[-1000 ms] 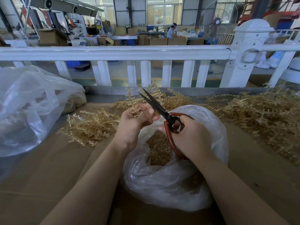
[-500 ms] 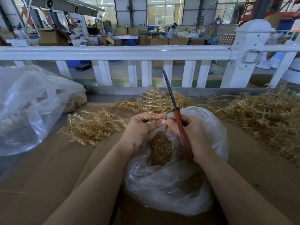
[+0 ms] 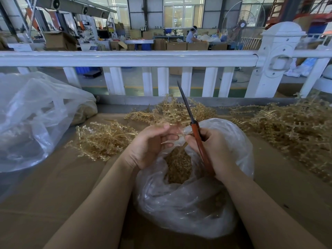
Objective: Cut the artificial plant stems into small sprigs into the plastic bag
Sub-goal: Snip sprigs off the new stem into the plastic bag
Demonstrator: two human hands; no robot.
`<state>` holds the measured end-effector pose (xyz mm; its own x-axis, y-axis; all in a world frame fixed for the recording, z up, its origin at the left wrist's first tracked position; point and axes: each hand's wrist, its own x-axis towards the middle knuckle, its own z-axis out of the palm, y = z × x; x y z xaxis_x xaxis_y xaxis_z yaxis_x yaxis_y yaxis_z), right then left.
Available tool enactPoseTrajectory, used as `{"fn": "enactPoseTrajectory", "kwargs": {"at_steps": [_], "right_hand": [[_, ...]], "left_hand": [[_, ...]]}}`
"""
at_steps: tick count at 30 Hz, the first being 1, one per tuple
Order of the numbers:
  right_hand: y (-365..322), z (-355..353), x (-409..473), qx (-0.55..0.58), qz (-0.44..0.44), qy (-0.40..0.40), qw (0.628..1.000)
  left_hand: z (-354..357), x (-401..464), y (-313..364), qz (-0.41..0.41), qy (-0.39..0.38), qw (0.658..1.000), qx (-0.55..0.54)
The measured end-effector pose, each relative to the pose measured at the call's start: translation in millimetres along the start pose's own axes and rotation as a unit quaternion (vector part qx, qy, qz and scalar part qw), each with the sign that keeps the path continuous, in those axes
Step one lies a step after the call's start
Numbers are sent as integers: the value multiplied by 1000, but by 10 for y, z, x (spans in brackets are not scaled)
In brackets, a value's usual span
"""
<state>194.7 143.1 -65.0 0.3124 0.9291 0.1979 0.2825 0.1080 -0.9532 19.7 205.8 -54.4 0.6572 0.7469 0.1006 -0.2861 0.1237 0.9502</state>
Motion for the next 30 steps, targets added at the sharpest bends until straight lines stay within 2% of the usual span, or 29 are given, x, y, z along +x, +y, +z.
{"fn": "enactPoseTrajectory", "kwargs": {"at_steps": [6,13,15,19,21,24,27,30], "right_hand": [[20,3,16,-3,5,3,1000],[24,-2,38,-12,-1,17,1000],[24,-12,33,-25,-9,6,1000],[31,-10,25,-44,-19,-18,999],[25,-4,13,-44,-30,-20,998],[42,2,-22,-98,-71,30,992],[53,-9,-58,-213,-109,82,968],[43,-16,-64,-293,-148,81,941]], "left_hand": [[12,3,6,-8,-5,1000,-6],[-78,-86,6,9,-132,991,-33],[-49,-83,28,-1,-100,994,-36],[51,4,-16,-24,49,998,-11],[96,38,-37,-9,92,996,-22],[113,69,-39,38,131,990,-24],[99,83,-34,72,150,986,-31],[84,85,-29,82,164,982,-37]]}}
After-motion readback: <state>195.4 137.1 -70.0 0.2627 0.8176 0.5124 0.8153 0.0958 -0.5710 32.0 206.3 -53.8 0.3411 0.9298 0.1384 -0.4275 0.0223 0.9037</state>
